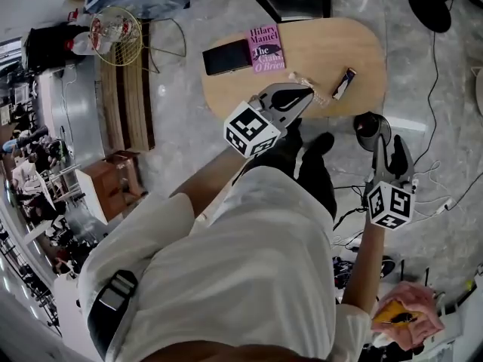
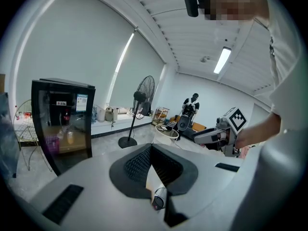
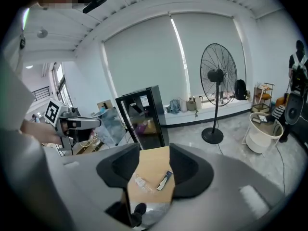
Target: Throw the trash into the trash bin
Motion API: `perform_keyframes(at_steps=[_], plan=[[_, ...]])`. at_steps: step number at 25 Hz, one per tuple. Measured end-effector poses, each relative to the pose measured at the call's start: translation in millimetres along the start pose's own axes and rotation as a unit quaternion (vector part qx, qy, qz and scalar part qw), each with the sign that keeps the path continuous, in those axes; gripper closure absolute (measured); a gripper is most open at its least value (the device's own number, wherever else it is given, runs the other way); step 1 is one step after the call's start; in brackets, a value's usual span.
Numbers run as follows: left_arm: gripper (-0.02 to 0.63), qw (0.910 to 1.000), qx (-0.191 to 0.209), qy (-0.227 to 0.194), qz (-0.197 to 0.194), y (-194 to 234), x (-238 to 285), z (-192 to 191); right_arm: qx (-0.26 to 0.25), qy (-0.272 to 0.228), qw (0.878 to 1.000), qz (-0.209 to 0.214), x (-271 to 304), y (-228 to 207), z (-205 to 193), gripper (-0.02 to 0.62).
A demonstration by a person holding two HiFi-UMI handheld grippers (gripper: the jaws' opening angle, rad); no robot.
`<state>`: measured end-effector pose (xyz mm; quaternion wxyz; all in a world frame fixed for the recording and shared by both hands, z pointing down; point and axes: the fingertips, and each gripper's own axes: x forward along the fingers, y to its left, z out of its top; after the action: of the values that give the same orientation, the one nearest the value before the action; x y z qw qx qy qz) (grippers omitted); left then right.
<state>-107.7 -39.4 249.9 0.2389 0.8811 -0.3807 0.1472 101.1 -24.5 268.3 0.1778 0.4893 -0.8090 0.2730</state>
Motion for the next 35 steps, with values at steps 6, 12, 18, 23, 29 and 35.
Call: perform_keyframes(at_steps=[6, 12, 18, 23, 29, 35], plan=[[0.600, 0.9999, -0.002, 0.014, -0.005, 19, 12, -24, 0.014, 0.027, 1.000, -0.004, 28, -3, -28, 0.382], [0.600, 0.9995, -0.009, 0.031, -0.008, 37, 26, -55, 0.025, 0.060, 0.998, 0.001, 69, -6, -61, 0.382], [0.600, 0.9987, -0.014, 0.046, -0.013, 51, 43, -91, 0.039, 0.090, 0.995, 0.008, 115, -9, -105, 0.382], [0.600, 0.9981, -0.017, 0.058, -0.013, 66, 62, -120, 0.047, 0.117, 0.992, 0.011, 158, -17, -146, 0.382], [0.600, 0.9979, -0.026, 0.058, -0.008, 85, 79, -150, 0.064, 0.150, 0.987, 0.013, 208, -24, -204, 0.382], [0.600, 0.9967, -0.039, 0.072, -0.003, 102, 90, -194, 0.077, 0.182, 0.980, 0.017, 253, -24, -263, 0.382]])
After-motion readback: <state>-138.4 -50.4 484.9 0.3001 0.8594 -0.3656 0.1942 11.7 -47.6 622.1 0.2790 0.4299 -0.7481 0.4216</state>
